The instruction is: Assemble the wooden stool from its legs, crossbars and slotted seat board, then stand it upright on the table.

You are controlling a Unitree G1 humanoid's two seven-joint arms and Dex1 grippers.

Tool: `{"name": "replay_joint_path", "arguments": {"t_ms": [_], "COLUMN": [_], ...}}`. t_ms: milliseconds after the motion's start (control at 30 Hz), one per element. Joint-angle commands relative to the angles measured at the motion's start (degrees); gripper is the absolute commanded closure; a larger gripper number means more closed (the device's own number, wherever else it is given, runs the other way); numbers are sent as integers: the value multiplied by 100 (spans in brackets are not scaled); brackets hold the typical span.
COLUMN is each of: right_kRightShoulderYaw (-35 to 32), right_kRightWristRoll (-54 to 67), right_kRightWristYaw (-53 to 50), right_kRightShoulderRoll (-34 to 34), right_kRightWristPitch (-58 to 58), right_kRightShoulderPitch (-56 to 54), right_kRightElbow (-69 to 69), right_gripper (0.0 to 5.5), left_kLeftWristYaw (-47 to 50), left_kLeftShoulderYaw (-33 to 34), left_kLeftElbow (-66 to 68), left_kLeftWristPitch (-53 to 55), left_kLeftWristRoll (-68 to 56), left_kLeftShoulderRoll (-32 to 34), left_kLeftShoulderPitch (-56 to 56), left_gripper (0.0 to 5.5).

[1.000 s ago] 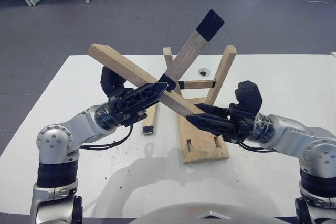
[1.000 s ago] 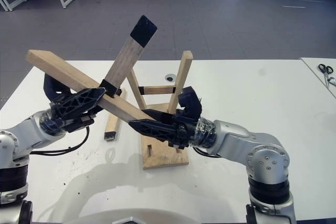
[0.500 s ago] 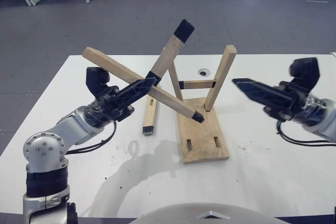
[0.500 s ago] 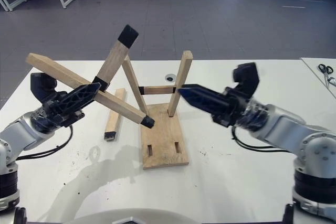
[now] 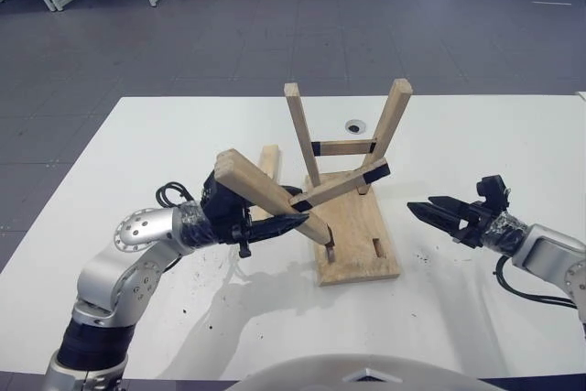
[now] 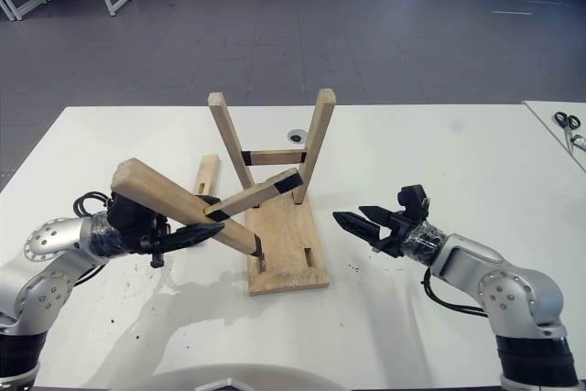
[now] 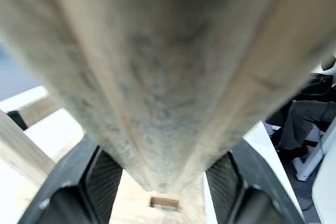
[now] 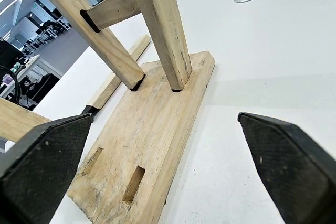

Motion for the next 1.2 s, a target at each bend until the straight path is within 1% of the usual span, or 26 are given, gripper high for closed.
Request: {"name": "replay_joint_path", "arguments": {"t_ms": [33,167,267,533,633,667,767,933,1033,1100,1200], "right_kRightShoulderYaw": [-18,-5,-1,37,24,18,-2,122,577,1163,1449], "right_kRightWristRoll": [-266,-432,-546,-783,-840,-854,-910,-1073,-1785,-2652,-2995], "right_kRightWristYaw": [59,105,151,195,173,163,139,114,135,156,82], "right_kRightShoulderRoll": [118,250,322,453,520,534,538,490,76,-377,-303], "right_kRightWristPitch": [21,42,62,107,127,135,164,164,76,-132,-160], "right_kRightShoulderPitch": [-71,-112,-149,-81,-116,-124,-107,-36,173,382,557], "right_kRightElbow": [5,7,22,-82,-123,-149,-276,-467,-571,-553,-760], "right_gripper": [41,41,41,41,41,41,41,41,41,41,41], "left_kLeftWristYaw": [-203,-267,-328,-610,-656,-644,-343,-193,185,370,631], "left_kLeftShoulderYaw": [-276,-553,-603,-439,-556,-650,-1144,-1686,-2167,-2477,-2912], "left_kLeftElbow": [218,480,680,1164,1218,1222,1357,1285,1419,1429,1416], "left_kLeftWristPitch": [-228,-480,-643,-774,-758,-746,-626,-79,136,233,172], "left_kLeftWristRoll": [306,661,827,997,1161,1306,2376,2810,3475,3793,4205], "left_kLeftShoulderRoll": [-159,-371,-407,-196,-137,-68,467,1070,1465,1647,1733], "left_kLeftShoulderPitch": [298,269,146,-200,-84,-19,25,23,-78,-83,-43], "left_gripper": [345,345,345,345,345,345,345,345,345,345,345]}}
